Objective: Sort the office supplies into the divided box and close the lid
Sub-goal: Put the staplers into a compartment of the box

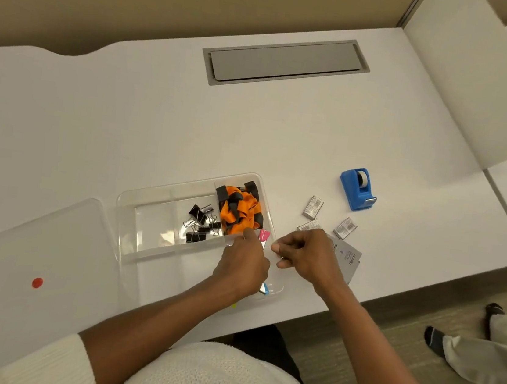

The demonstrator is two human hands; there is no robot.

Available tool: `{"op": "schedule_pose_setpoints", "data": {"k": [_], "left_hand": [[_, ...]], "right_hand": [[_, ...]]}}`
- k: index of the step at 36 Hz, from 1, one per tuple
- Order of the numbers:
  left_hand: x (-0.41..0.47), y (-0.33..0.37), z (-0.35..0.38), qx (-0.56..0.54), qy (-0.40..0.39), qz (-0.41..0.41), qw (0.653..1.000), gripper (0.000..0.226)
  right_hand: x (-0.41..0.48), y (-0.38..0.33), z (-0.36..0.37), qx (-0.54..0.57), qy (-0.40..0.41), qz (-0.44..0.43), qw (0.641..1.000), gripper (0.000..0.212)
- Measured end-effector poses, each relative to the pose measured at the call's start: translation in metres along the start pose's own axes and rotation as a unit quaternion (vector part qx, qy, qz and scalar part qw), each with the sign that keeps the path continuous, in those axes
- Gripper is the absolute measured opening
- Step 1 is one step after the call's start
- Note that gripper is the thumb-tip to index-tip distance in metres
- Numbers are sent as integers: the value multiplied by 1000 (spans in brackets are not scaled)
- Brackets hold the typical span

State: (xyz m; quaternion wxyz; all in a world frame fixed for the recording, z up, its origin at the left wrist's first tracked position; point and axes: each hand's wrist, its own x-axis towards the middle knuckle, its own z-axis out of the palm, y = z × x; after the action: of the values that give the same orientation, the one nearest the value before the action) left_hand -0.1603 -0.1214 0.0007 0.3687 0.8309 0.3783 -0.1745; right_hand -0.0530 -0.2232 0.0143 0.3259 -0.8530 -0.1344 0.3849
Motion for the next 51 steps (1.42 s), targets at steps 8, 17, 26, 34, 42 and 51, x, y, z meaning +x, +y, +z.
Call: {"op": "schedule_pose_setpoints", "data": {"k": [8,17,26,34,42,51], "left_hand": [[11,10,-1,66,21,-19,997,38],[5,11,8,5,-16,-51,999,82],[-9,12,-5,-7,42,-36,998,58],[-5,16,-9,-123,179,31,976,17],[-8,10,12,-102,209,93,968,30],[-12,-7,10,41,234,155,959,50]], "right_hand": [[4,4,-7,74,-35,24,996,16],[6,12,-6,99,-32,16,994,11],[9,15,-3,107,-27,13,994,13],[8,17,-2,114,-22,10,993,15],[7,18,-2,108,-18,3,994,17],[4,19,1,107,-2,-3,994,17]]}}
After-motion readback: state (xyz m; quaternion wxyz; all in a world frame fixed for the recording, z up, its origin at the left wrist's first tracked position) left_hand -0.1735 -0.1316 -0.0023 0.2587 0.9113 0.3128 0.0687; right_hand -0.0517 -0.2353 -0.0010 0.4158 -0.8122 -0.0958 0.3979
